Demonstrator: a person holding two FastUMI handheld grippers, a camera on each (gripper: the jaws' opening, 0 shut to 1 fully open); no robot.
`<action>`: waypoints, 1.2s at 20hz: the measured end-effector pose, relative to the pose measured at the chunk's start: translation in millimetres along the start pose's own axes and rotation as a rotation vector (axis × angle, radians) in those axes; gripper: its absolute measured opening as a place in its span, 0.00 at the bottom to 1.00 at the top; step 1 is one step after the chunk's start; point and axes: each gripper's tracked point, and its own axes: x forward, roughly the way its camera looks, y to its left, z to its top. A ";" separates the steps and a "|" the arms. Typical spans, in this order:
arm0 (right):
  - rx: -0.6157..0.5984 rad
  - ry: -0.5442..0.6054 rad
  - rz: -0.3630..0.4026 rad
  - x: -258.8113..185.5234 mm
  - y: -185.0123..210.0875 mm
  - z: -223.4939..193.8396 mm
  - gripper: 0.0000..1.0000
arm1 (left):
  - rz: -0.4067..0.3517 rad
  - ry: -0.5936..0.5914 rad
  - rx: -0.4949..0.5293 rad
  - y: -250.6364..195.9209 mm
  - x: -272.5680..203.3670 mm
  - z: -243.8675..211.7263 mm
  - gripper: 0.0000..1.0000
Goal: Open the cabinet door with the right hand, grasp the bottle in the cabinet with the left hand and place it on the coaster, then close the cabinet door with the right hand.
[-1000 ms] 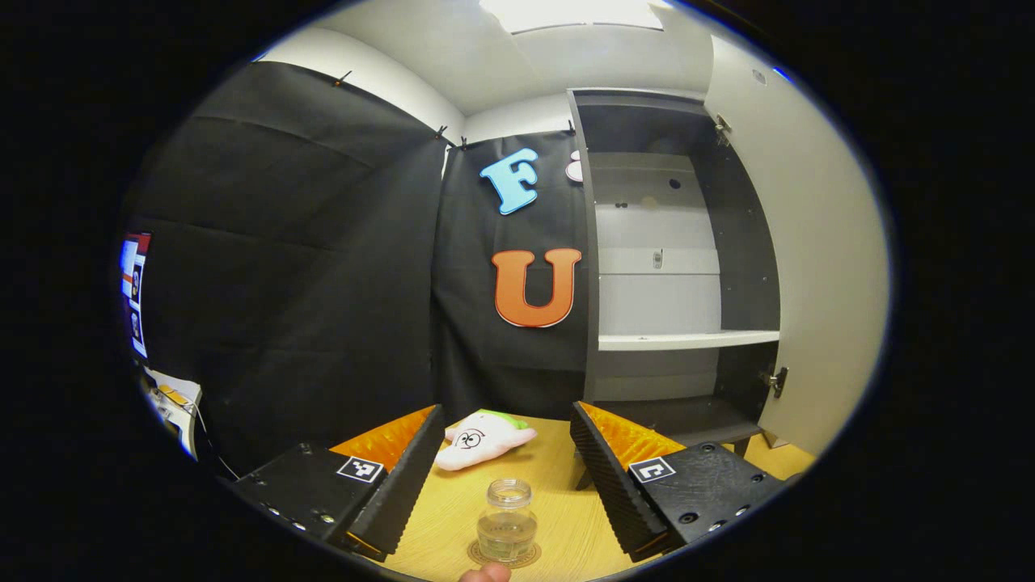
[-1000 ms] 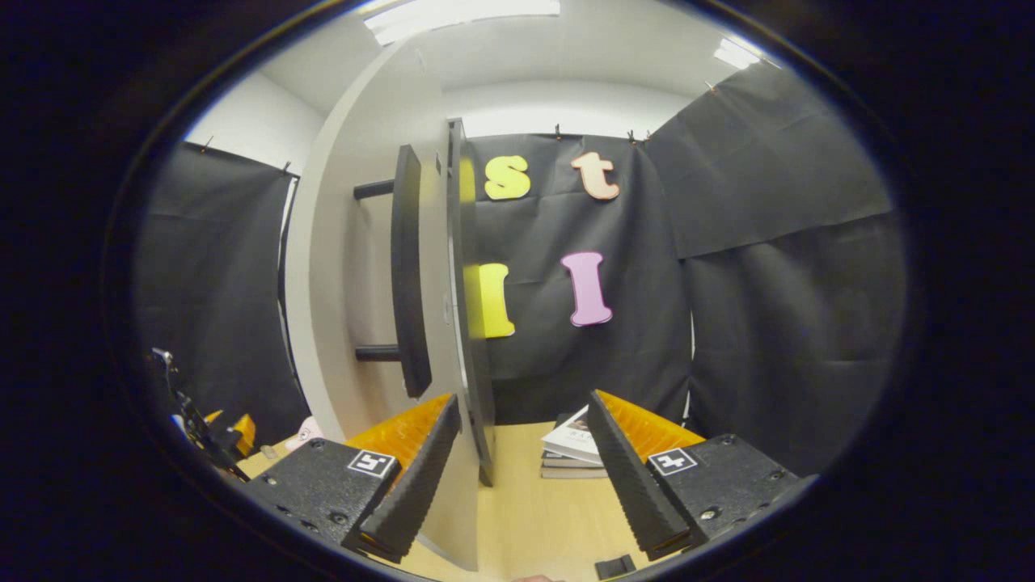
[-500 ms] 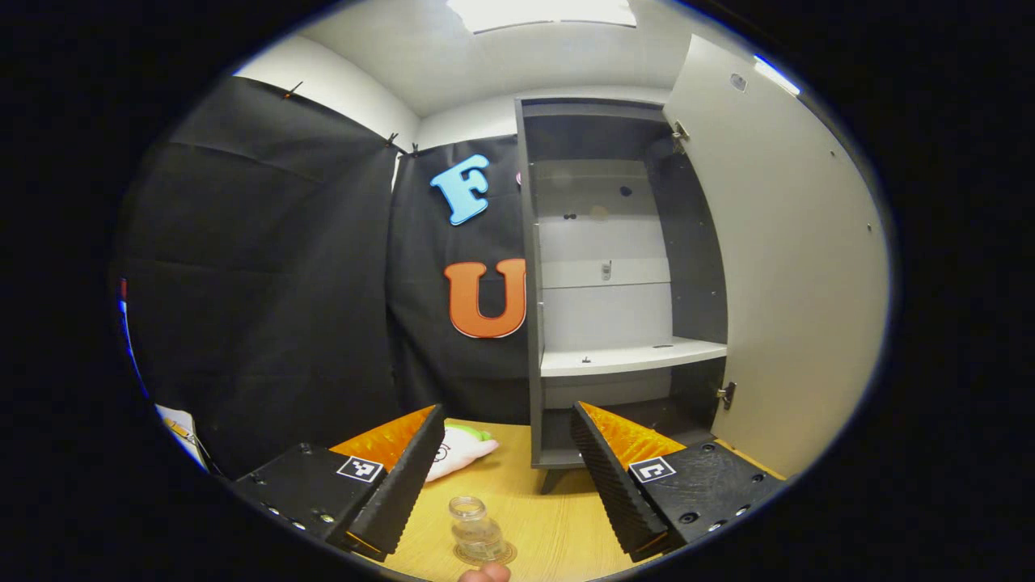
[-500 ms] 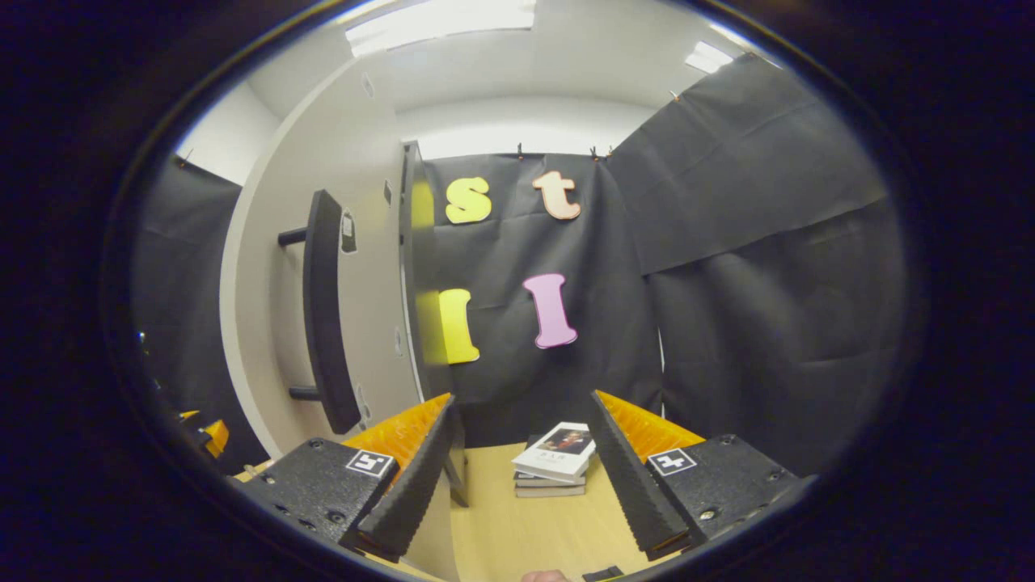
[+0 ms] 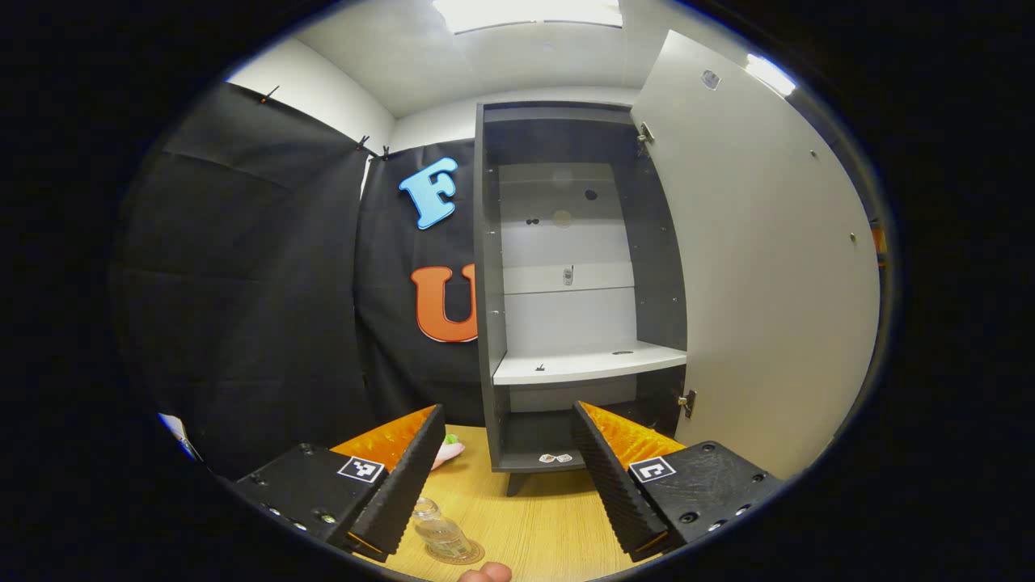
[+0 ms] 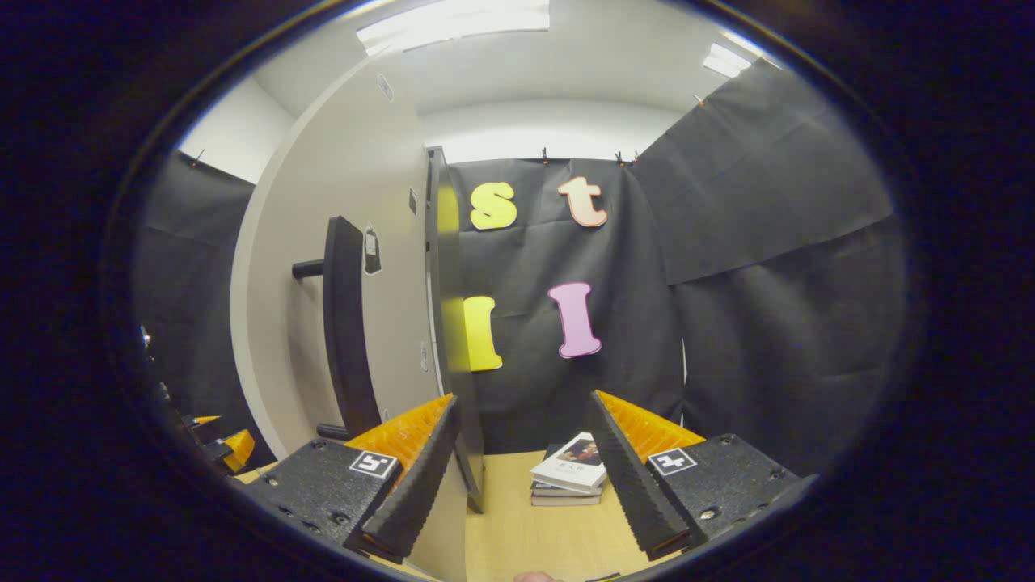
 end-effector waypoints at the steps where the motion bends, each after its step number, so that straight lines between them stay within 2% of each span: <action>1: 0.001 -0.011 0.013 1.4 3.3 1.9 0.97 | -0.002 -0.001 -0.001 -1.4 -0.1 -1.6 0.94; 2: 0.010 -0.006 0.022 1.2 6.7 1.4 0.89 | -0.006 -0.002 -0.005 -3.0 -1.0 -1.9 0.94; 4: 0.029 0.002 0.031 -0.2 10.0 -1.8 0.89 | -0.003 -0.003 -0.014 -4.0 -12.3 -9.9 0.94; 5: 0.035 0.002 0.032 0.6 11.2 -1.1 0.95 | -0.001 -0.004 -0.018 -3.6 -13.2 -9.9 0.94; 8: 0.033 0.001 0.052 3.3 18.9 -0.6 0.96 | 0.012 -0.017 -0.012 2.4 -17.1 -7.3 0.94; 16: 0.004 0.013 0.230 6.5 95.0 -7.9 0.96 | 0.037 -0.006 -0.031 22.8 -15.9 -9.3 0.94; 24: -0.015 0.026 0.313 15.7 148.4 -9.8 0.96 | 0.038 0.014 -0.054 39.8 -21.5 -22.7 0.94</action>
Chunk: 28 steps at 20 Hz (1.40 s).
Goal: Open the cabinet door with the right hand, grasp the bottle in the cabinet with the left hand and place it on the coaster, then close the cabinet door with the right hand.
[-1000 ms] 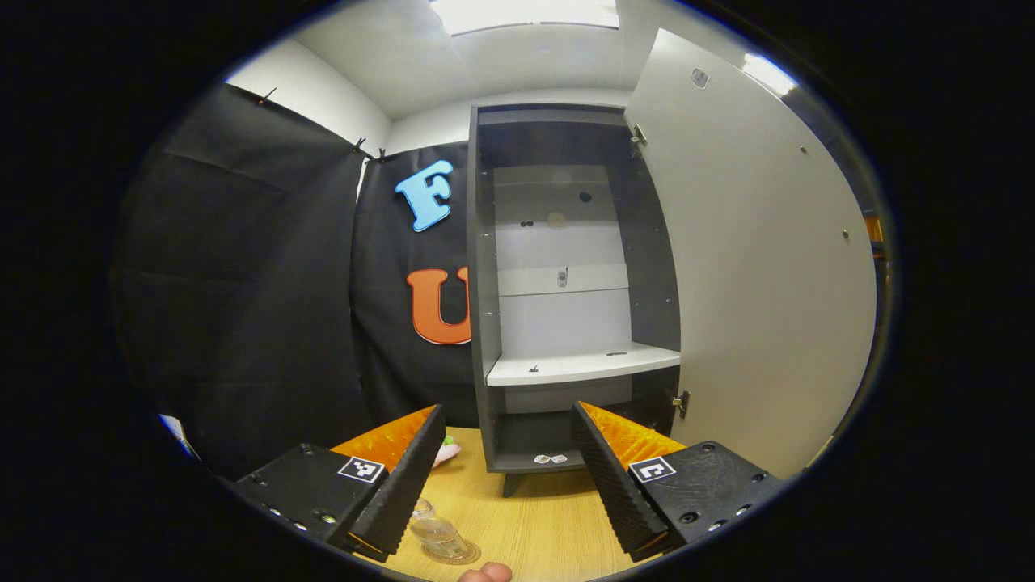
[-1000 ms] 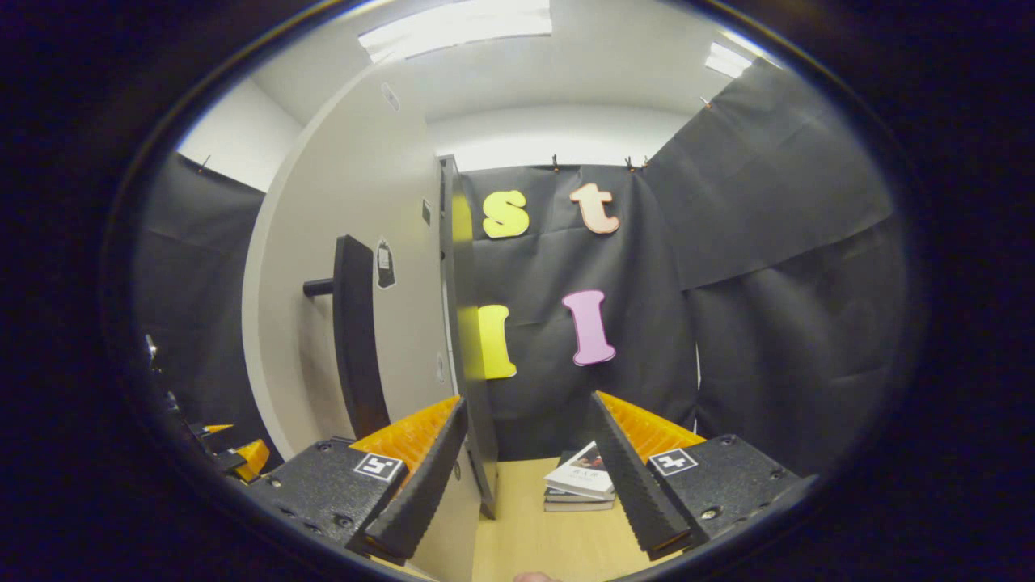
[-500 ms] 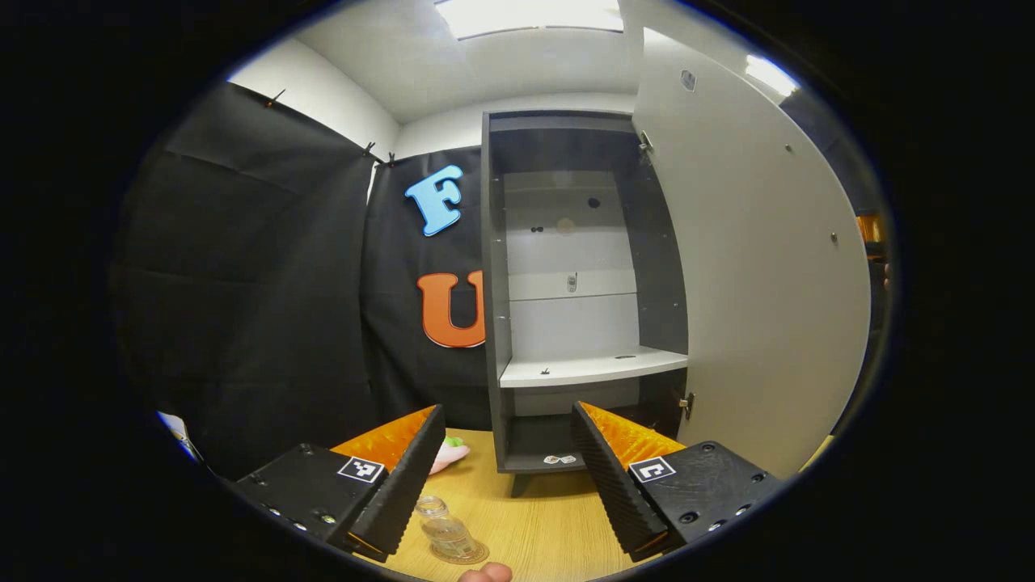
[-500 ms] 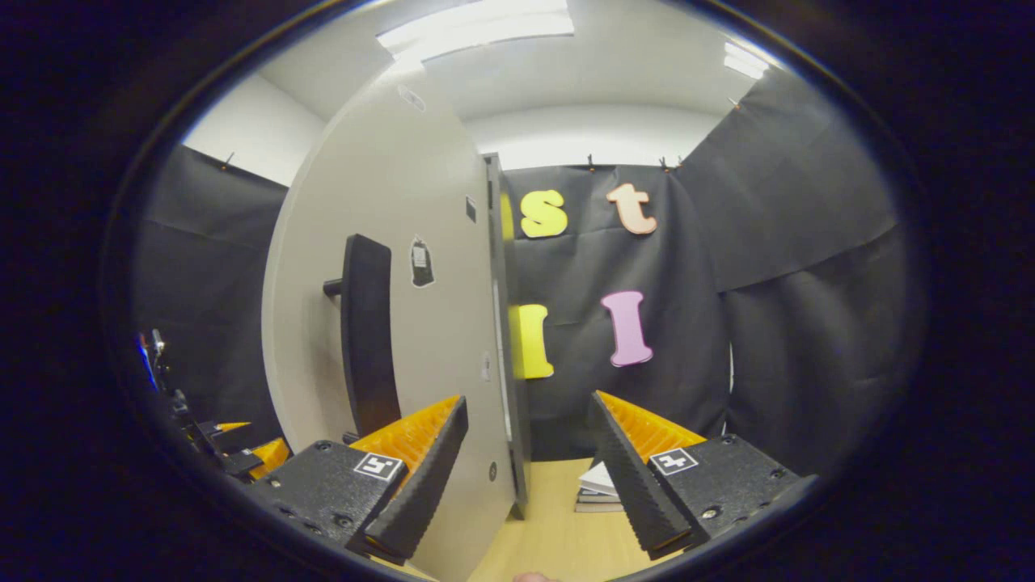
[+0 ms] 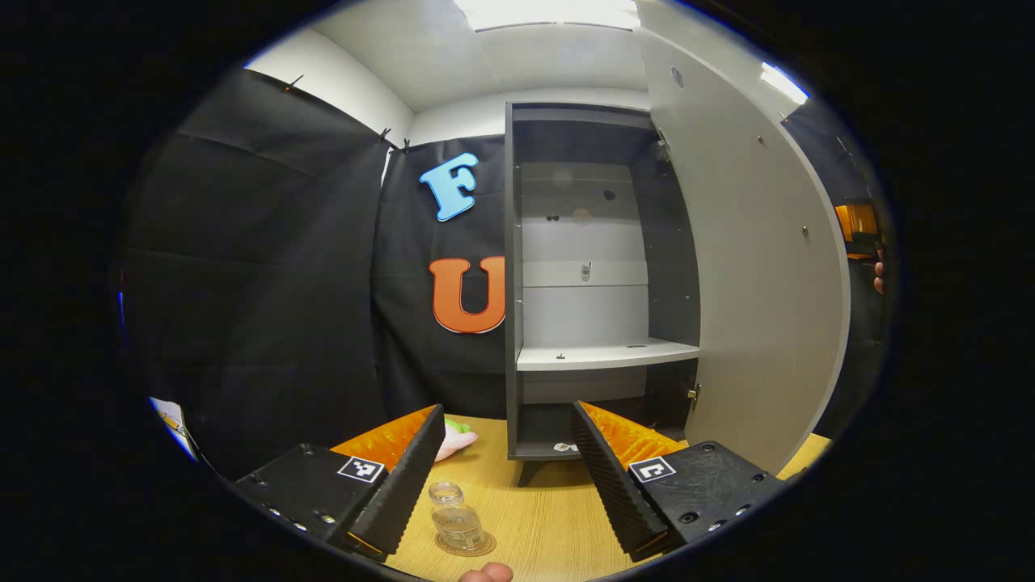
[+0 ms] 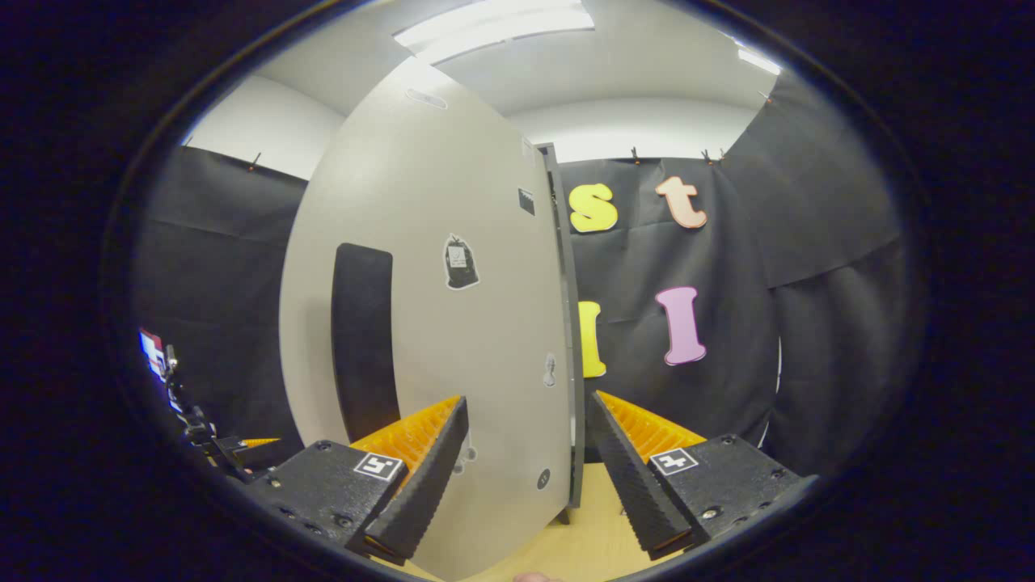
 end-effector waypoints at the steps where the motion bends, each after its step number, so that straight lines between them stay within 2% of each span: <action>1: 0.001 0.005 0.012 4.2 6.1 -0.5 0.96 | 0.001 0.000 0.000 1.3 0.0 -1.2 0.94; 8: -0.019 0.025 0.132 50.2 58.3 -7.6 0.96 | 0.015 -0.005 -0.009 19.5 -0.8 -2.8 0.94; 12: -0.037 0.024 0.215 99.9 100.1 -6.4 0.97 | 0.040 -0.001 0.006 34.4 3.1 -4.1 0.94; 15: -0.053 0.045 0.244 136.9 125.6 -19.3 0.97 | 0.034 0.001 0.010 38.3 4.4 -5.4 0.94; 18: -0.048 0.089 0.224 171.6 146.2 -44.1 0.97 | 0.032 0.010 0.016 40.5 5.4 -9.9 0.94; 21: -0.008 0.090 0.216 189.1 149.7 -53.9 0.98 | 0.026 0.026 0.013 39.2 3.3 -11.2 0.94; 22: 0.003 0.091 0.218 187.5 146.7 -56.0 0.94 | 0.026 0.034 0.012 39.7 3.2 -12.7 0.94; 24: 0.017 0.102 0.200 186.6 138.2 -62.5 0.99 | 0.026 0.035 0.011 40.5 5.2 -12.6 0.94; 27: 0.034 0.090 0.170 165.8 115.1 -63.3 0.99 | 0.019 0.029 0.018 38.5 6.0 -11.9 0.94; 28: 0.033 0.088 0.156 155.7 106.4 -63.8 0.96 | 0.013 0.030 0.020 36.6 5.9 -11.9 0.94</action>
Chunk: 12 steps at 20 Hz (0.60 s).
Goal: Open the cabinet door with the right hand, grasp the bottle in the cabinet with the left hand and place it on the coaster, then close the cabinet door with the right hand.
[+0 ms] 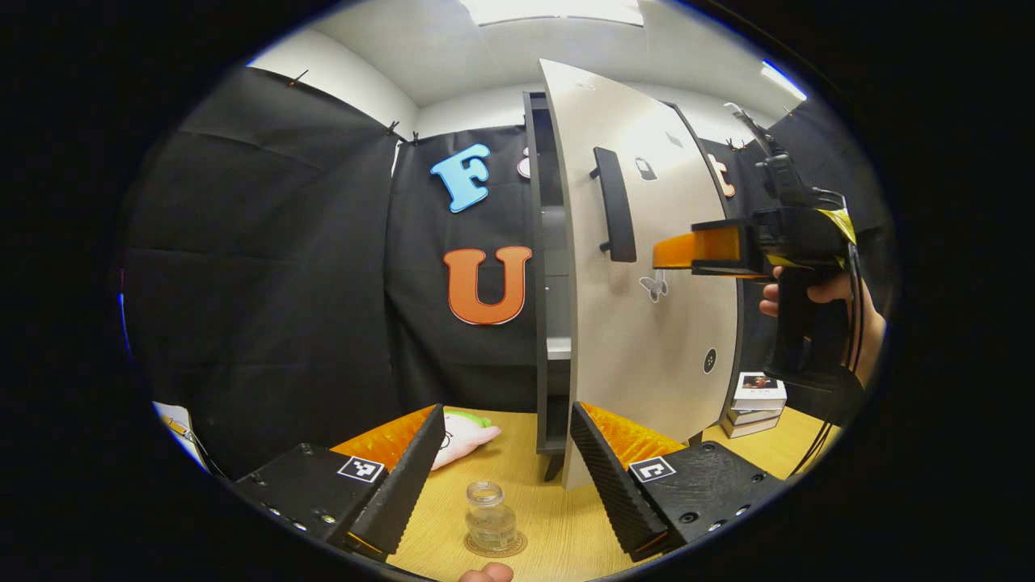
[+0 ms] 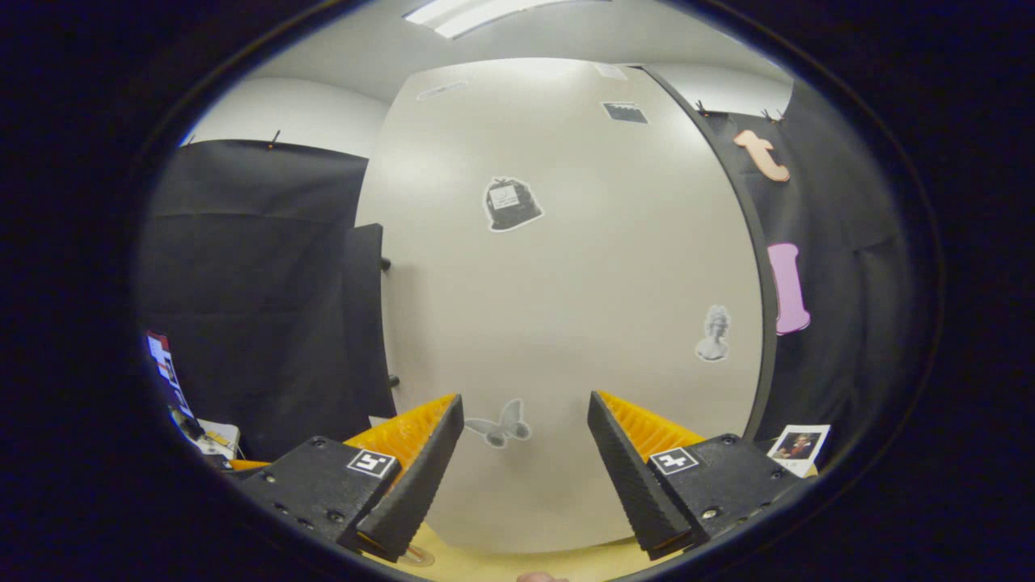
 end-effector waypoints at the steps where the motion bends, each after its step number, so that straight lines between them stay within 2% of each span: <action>1: -0.001 0.001 -0.019 -12.3 -8.8 -2.5 0.99 | -0.006 0.001 0.000 -3.4 -0.2 0.6 0.94; 4: -0.001 -0.013 -0.092 -56.3 -37.2 -4.7 0.99 | -0.022 -0.011 -0.010 -18.0 0.6 6.3 0.94; 6: -0.002 -0.036 -0.157 -92.3 -58.9 -4.4 0.95 | -0.037 -0.025 -0.015 -27.8 -1.2 12.1 0.94; 9: -0.035 -0.063 -0.275 -151.7 -91.8 -6.1 0.94 | -0.053 -0.049 -0.023 -38.8 -6.3 18.7 0.94; 10: -0.046 -0.074 -0.313 -171.9 -101.2 -6.6 0.99 | -0.057 -0.062 -0.028 -42.5 -8.5 22.3 0.94; 12: -0.053 -0.096 -0.381 -207.7 -118.7 -5.8 0.99 | -0.065 -0.073 -0.032 -49.7 -12.4 20.1 0.94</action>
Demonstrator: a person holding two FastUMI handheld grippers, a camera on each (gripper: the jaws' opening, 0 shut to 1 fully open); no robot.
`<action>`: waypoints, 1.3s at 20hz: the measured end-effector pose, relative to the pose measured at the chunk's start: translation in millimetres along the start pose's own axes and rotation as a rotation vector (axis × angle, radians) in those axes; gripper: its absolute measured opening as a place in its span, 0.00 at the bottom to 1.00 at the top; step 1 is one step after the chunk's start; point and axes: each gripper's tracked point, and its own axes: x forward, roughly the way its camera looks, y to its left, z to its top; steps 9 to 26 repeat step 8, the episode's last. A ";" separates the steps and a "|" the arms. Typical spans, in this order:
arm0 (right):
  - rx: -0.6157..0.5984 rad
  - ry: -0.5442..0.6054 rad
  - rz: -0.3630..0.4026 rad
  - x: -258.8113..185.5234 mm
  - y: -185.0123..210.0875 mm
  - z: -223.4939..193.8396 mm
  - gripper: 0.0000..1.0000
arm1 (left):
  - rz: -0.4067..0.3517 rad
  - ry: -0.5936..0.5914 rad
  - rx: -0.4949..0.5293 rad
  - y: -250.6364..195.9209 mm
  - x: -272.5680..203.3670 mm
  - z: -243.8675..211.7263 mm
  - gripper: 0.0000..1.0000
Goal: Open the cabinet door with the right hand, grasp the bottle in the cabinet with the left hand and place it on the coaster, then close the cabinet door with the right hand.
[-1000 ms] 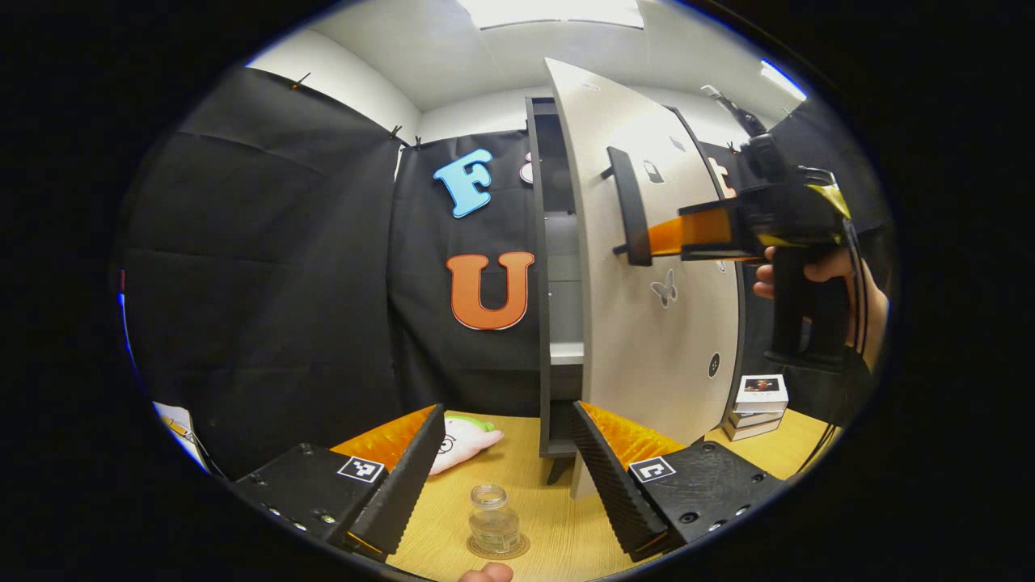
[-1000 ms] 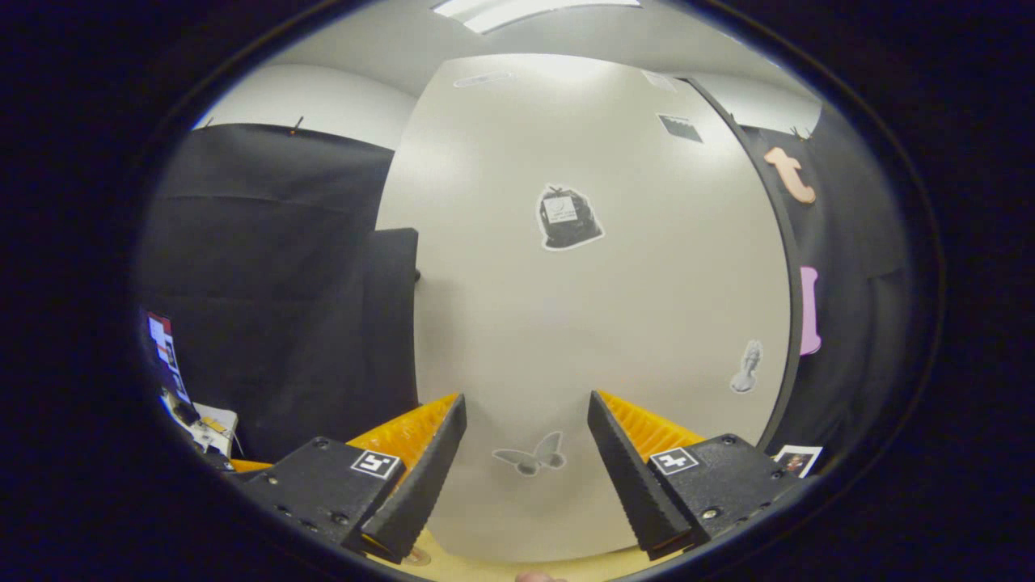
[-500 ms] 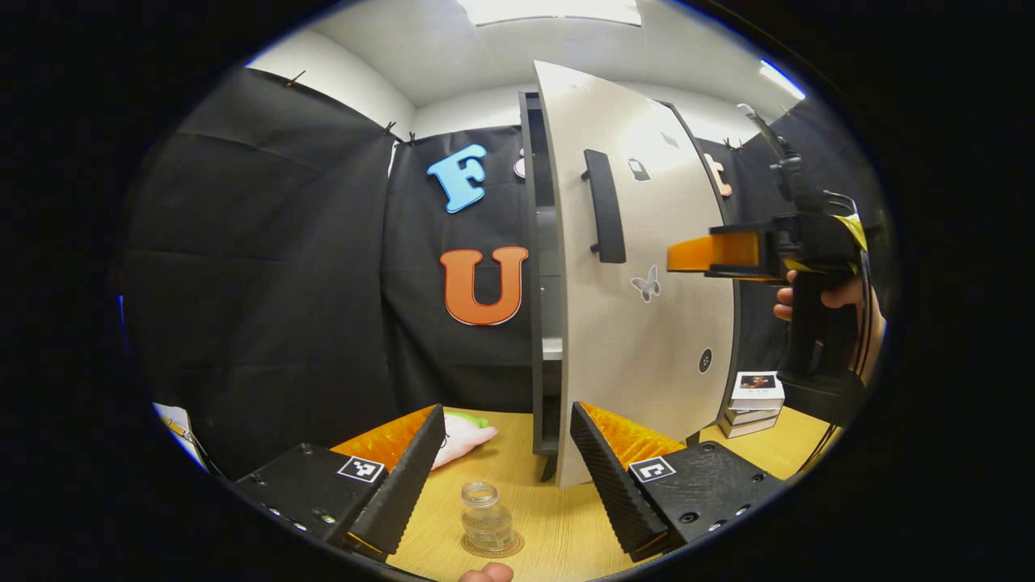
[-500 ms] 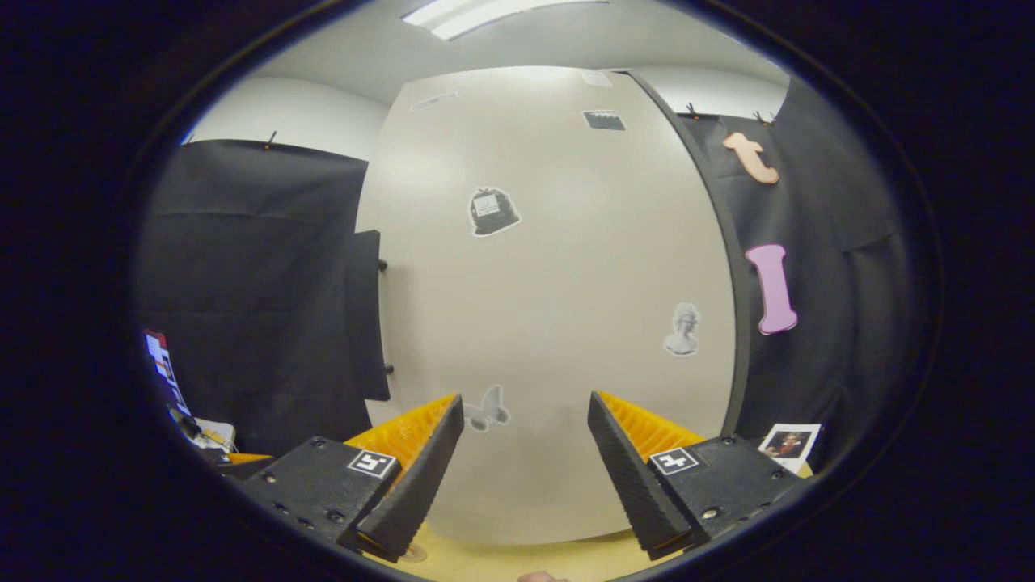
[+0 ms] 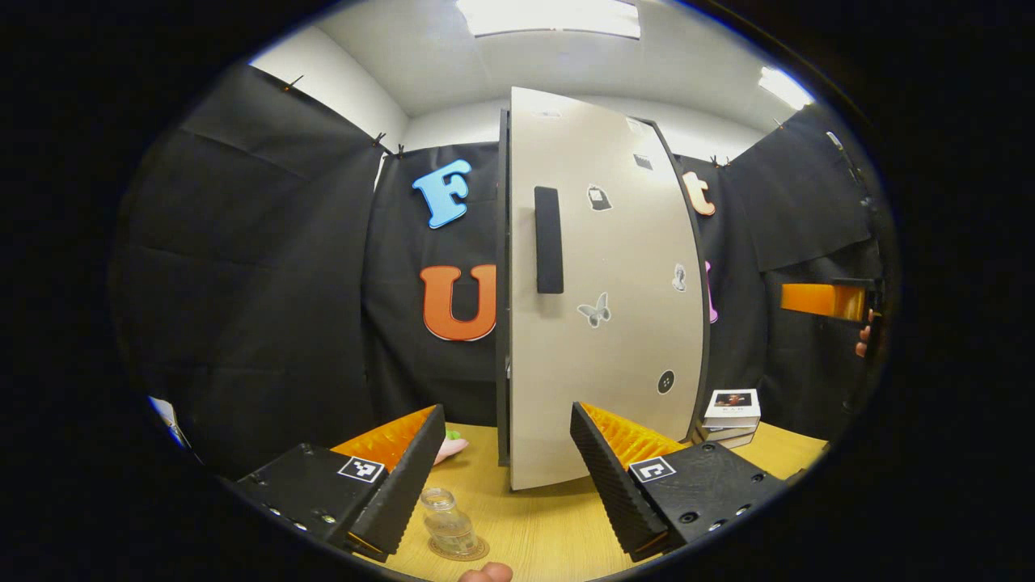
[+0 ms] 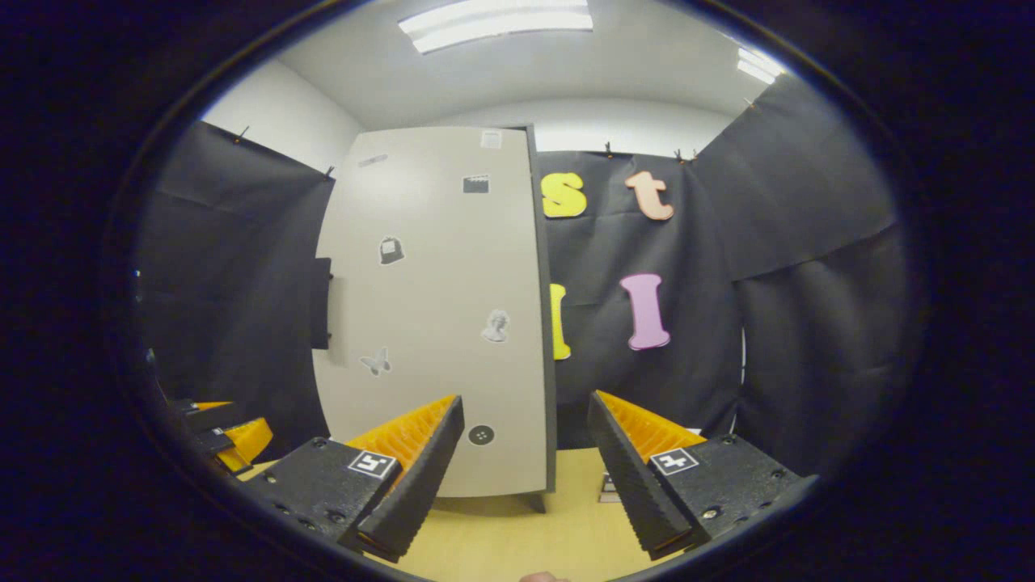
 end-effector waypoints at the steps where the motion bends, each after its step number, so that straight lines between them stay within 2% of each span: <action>1: 0.000 -0.004 -0.026 -11.7 -12.3 -0.2 0.99 | -0.003 -0.005 0.000 -2.2 -4.5 0.1 0.94; 4: -0.028 0.000 -0.085 -33.8 -43.9 0.6 0.99 | 0.001 -0.028 0.010 -8.5 -13.8 6.8 0.94; 7: -0.019 0.002 -0.107 -45.5 -59.9 6.4 0.99 | -0.004 -0.043 0.019 -19.9 -16.7 7.1 0.94; 26: -0.003 -0.003 -0.106 -48.9 -61.8 8.5 0.99 | -0.002 -0.050 0.020 -21.5 -17.0 9.0 0.94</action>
